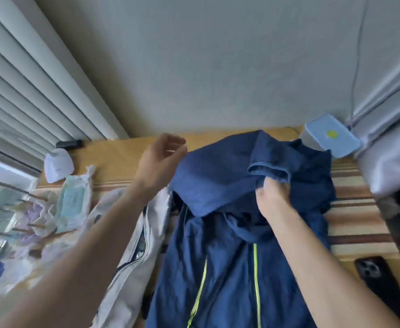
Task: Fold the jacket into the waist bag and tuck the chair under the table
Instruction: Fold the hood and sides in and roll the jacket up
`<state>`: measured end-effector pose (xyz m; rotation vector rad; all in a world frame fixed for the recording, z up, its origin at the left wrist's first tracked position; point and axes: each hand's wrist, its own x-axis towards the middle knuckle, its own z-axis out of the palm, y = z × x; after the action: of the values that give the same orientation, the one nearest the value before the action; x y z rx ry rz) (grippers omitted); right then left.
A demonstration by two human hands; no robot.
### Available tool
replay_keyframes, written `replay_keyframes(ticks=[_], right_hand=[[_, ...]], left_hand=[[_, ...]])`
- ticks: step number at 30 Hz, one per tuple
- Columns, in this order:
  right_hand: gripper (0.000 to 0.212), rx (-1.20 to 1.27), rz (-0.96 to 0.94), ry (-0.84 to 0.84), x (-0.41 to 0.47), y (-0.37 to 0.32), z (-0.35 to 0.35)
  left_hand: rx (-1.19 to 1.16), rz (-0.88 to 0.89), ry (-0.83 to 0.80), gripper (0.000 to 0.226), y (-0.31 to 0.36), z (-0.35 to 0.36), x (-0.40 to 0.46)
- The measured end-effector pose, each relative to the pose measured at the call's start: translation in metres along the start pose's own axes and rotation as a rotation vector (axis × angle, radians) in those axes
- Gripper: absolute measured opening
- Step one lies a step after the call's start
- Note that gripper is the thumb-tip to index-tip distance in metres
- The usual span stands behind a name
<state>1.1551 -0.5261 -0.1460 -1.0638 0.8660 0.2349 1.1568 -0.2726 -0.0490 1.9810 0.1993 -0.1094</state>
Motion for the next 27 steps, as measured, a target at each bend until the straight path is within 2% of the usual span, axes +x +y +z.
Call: replay_keyframes(ticks=[1,2,4,5,7,9,12,14,16,17,20,23,25,27], right_hand=[[0.025,-0.055,-0.038,0.079,0.023,0.001,-0.020],[0.030,0.002,-0.021,0.153,0.033,0.004,-0.035],[0.014,0.151,0.041,0.261,0.048,0.015,-0.069],[0.013,0.238,0.110,0.266,0.058,0.022,-0.084],[0.032,0.286,0.158,0.302,0.063,0.028,-0.100],[0.035,0.278,0.130,0.351,0.070,0.023,-0.110],[0.034,0.278,0.055,0.508,0.084,0.010,-0.127],[0.031,0.275,-0.023,0.576,0.091,-0.003,-0.134],[0.053,0.295,-0.125,0.628,0.092,-0.018,-0.138],[0.057,0.282,-0.148,0.624,0.092,-0.025,-0.141],[0.027,0.283,-0.136,0.612,0.100,-0.041,-0.150],[0.015,0.217,-0.114,0.611,0.110,-0.047,-0.154],[0.017,0.099,-0.096,0.596,0.116,-0.043,-0.150],[0.030,-0.191,-0.114,0.682,0.116,-0.031,-0.147]], left_hand=[[0.113,0.011,0.016,0.016,-0.019,0.013,0.009],[0.229,0.016,0.027,0.017,-0.039,0.025,0.016],[0.458,0.049,0.032,0.026,-0.078,0.045,0.021],[0.557,0.102,0.024,0.031,-0.093,0.054,0.020],[0.711,0.279,-0.047,0.043,-0.117,0.071,0.013],[0.860,0.409,-0.184,0.061,-0.134,0.090,0.009],[1.061,0.301,-0.311,0.092,-0.153,0.108,0.015],[1.101,0.174,-0.332,0.108,-0.164,0.109,0.026],[1.102,0.108,-0.370,0.112,-0.167,0.107,0.034],[1.091,0.108,-0.381,0.107,-0.166,0.105,0.037],[1.016,0.194,-0.294,0.092,-0.160,0.097,0.043],[1.009,0.237,-0.134,0.094,-0.160,0.081,0.051],[1.084,0.285,-0.090,0.094,-0.167,0.072,0.056],[1.106,0.261,-0.098,0.092,-0.168,0.066,0.056]])
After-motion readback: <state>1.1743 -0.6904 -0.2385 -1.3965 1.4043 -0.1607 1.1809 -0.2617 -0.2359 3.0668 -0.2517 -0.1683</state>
